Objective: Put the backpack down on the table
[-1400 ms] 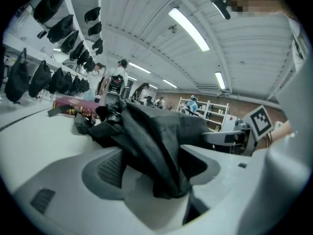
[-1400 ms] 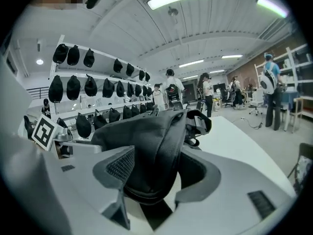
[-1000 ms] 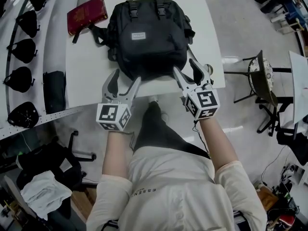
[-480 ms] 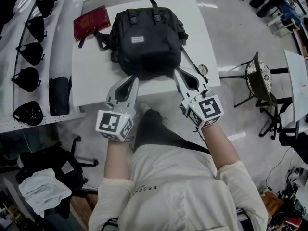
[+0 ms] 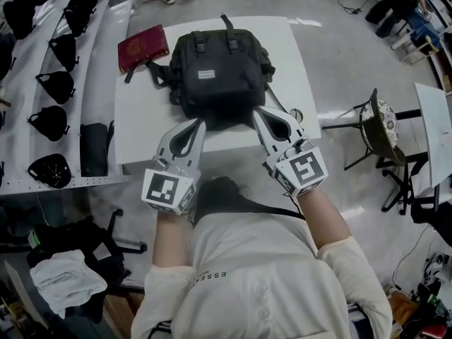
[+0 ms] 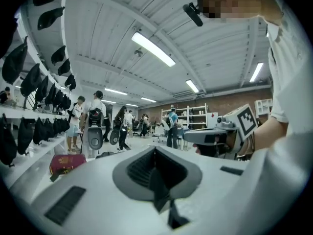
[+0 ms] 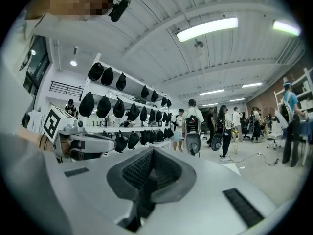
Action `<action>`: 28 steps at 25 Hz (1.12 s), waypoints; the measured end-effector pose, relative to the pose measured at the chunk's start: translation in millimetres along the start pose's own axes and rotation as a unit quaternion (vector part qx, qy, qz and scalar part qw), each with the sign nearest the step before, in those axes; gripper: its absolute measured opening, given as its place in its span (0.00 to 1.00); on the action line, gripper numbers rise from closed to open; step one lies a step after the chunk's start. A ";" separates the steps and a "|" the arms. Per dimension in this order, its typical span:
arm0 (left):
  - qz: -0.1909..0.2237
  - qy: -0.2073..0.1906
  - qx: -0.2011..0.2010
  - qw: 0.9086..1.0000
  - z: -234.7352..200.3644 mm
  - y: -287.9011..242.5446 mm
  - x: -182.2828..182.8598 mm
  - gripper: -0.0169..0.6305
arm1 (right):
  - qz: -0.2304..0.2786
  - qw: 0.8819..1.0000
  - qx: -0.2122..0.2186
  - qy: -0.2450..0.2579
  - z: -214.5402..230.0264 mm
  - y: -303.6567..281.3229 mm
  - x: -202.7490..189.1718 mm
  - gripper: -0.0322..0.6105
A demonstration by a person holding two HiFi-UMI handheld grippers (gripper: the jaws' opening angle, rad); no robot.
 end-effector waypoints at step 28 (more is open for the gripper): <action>0.032 0.024 -0.036 0.999 -11.8 -4.1 47.6 0.03 | 0.021 1.000 -0.018 0.011 10.6 2.4 34.4 0.07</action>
Point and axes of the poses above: the fingertips, and each gripper's own axes: y backward along the fingers, z to its right, x out of its top, the point moved 3 cm from there along y, backward along the fingers, and after that the axes turned 8 degrees about -z, right-handed, at the moved point
